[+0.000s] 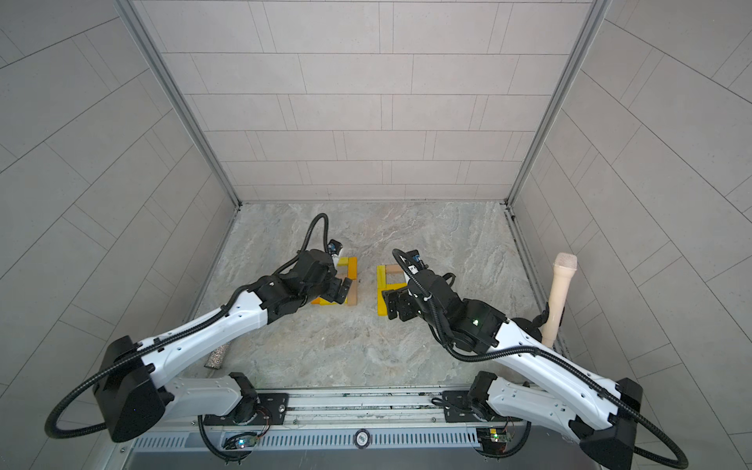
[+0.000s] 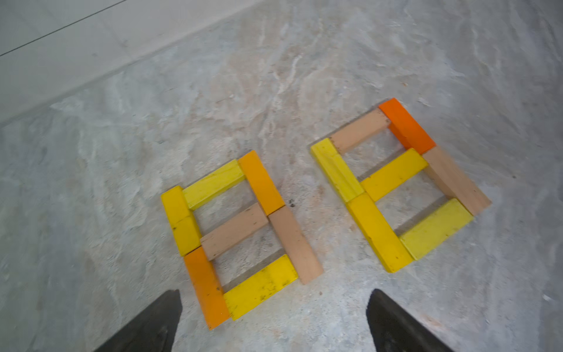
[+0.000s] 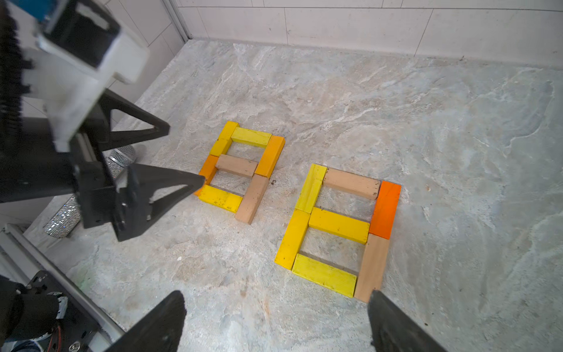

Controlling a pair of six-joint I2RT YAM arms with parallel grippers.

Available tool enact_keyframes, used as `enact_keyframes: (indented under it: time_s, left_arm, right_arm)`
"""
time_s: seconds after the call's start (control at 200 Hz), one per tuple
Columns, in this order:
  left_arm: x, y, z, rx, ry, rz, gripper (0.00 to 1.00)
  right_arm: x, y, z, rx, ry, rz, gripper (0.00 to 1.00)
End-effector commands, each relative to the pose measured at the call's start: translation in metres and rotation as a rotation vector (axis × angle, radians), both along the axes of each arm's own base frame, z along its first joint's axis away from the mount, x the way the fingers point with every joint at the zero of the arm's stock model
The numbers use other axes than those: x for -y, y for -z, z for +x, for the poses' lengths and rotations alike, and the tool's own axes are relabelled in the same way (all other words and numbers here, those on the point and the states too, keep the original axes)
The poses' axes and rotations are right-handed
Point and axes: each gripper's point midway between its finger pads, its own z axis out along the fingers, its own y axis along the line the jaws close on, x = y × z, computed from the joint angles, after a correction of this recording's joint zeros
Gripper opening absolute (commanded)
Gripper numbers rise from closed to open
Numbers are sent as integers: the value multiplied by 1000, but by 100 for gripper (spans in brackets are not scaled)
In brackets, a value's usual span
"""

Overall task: Assemble the number 8 with building blocks
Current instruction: Reset both arms

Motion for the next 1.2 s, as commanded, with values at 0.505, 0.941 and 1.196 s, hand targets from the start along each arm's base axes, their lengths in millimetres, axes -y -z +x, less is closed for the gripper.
enact_keyframes:
  time_s: [0.505,0.941,1.196]
  left_arm:
    - [-201,2,0,244,-648,114,100]
    - [-225,46,33,370,-685,109,100]
    - [-215,59,61,411,-606,82,100]
  right_arm:
    - [175,46,94,44,540,-143,100]
    - [262,79,94,123,817,-347,100]
    - [269,105,104,195,825,-374,100]
